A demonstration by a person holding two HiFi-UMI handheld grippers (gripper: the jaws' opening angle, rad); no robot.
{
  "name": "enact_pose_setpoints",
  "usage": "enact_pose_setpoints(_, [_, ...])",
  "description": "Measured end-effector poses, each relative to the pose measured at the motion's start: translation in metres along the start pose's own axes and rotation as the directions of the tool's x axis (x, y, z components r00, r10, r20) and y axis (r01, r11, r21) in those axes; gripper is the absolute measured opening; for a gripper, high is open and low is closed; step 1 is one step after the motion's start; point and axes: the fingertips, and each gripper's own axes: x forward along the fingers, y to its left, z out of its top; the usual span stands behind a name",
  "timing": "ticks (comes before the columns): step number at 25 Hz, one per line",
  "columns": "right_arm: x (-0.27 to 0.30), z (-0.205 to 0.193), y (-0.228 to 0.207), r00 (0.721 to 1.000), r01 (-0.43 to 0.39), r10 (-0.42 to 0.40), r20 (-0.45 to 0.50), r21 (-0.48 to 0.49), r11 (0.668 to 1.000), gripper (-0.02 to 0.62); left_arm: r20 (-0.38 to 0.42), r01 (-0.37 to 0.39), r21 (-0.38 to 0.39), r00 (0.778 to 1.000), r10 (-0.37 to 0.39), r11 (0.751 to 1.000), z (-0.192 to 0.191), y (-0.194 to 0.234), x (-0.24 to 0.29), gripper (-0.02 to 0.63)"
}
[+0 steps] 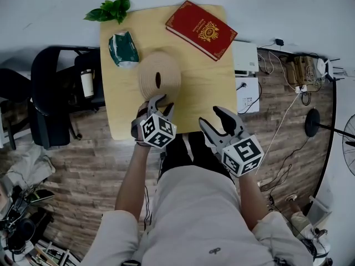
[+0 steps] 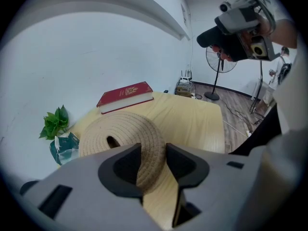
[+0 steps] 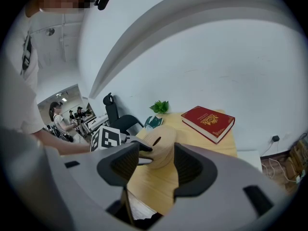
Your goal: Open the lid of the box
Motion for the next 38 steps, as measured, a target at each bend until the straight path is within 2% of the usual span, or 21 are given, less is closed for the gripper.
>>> enact_pose_setpoints(16, [-0.001, 0.004, 0.002, 1.000, 0.019, -0.019, 0.014, 0.005, 1.000, 0.210, -0.018, 0.035, 0.011, 0.999, -0.035, 0.999, -0.001, 0.001, -0.005, 0.144])
enact_pose_setpoints(38, [0.005, 0.026, 0.024, 0.997, -0.014, 0.015, 0.076, -0.022, 1.000, 0.209, 0.061, 0.035, -0.038, 0.998, -0.033, 0.999, 0.012, 0.007, -0.035, 0.104])
